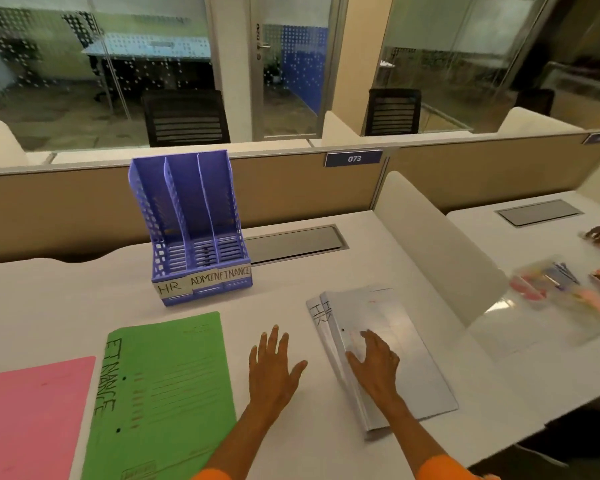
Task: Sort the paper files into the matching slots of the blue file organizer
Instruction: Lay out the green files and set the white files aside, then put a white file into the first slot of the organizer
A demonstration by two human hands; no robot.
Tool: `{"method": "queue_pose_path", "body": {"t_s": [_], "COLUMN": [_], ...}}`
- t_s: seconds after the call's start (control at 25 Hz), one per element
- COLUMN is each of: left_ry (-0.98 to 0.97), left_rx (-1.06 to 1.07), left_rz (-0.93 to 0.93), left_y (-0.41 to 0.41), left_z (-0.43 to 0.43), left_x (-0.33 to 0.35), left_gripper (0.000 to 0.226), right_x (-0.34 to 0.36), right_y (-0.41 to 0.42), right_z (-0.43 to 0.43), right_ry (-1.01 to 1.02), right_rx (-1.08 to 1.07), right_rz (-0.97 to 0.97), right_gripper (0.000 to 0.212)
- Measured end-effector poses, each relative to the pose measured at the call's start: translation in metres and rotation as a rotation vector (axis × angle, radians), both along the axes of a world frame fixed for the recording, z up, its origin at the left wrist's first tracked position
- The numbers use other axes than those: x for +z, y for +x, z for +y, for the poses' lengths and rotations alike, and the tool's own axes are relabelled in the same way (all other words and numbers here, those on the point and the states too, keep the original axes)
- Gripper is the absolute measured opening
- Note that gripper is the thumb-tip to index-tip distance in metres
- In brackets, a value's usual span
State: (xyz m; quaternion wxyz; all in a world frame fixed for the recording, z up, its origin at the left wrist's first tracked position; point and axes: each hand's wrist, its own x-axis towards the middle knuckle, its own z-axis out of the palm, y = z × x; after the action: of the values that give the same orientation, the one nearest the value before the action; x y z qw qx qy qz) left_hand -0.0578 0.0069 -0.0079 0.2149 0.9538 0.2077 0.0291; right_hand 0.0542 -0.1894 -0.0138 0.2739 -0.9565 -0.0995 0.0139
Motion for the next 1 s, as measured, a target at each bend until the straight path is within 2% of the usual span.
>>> {"method": "queue_pose_path", "body": {"t_s": [0.4, 0.64, 0.88, 1.0], "left_ry": [-0.094, -0.122, -0.615, -0.748], "left_rx": [-0.078, -0.040, 0.340, 0.438], "left_rz": [0.043, 0.076, 0.023, 0.050], "left_y": [0.052, 0.070, 0.092, 0.102], "left_z": [-0.079, -0.100, -0.101, -0.100], "left_x": [0.000, -0.004, -0.010, -0.016], "left_gripper": [0.079, 0.061, 0.038, 0.023], "right_x": [-0.021, -0.039, -0.043, -0.044], "right_y": [0.024, 0.025, 0.024, 0.023], "right_z": [-0.071, -0.089, -0.091, -0.093], "right_ry": [-0.037, 0.005, 0.045, 0.104], "right_rx": [-0.071, -0.089, -0.091, -0.111], "right_rz": [0.063, 0.177, 0.210, 0.230], "right_gripper": [0.060, 0.061, 0.063, 0.063]}}
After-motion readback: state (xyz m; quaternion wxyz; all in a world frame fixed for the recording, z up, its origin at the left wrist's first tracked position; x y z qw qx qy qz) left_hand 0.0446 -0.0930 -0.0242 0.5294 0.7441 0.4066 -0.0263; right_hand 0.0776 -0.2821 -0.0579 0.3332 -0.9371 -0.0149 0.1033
